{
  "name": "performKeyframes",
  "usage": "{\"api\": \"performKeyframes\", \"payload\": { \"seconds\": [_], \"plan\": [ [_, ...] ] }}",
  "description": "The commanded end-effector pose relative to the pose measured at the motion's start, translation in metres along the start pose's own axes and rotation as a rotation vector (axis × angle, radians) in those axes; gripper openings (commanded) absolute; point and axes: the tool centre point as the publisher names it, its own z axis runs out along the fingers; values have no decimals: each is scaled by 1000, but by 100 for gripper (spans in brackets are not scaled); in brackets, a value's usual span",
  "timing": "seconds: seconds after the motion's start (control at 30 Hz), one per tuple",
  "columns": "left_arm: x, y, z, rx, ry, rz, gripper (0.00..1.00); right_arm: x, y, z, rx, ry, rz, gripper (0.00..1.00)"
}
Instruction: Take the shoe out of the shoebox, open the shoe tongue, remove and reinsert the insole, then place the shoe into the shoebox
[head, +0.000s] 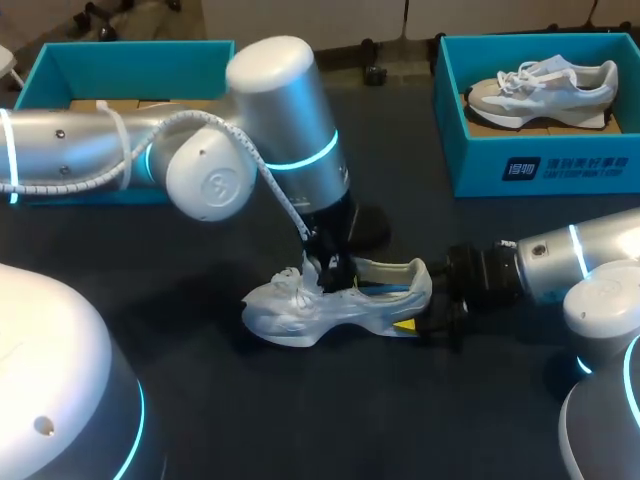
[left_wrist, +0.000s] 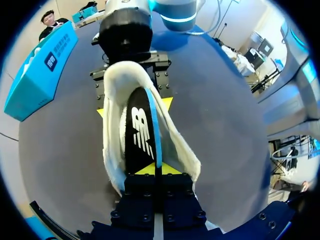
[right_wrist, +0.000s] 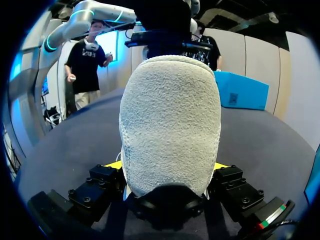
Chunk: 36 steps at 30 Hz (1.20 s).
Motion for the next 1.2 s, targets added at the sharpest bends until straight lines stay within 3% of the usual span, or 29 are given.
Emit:
{"api": "performKeyframes", "payload": {
  "seconds": [0.03,0.8,1.2],
  "plan": [
    [4,11,-12,30,-6,-8,0,-3,-9,5,2,-1,0,0],
    [1,-10,-30,110,-20,-47,0,-3,-9,5,2,-1,0,0],
    [3,-18,-27,137,-21,-80,0,-3,-9,5,2,-1,0,0]
  ]
}}
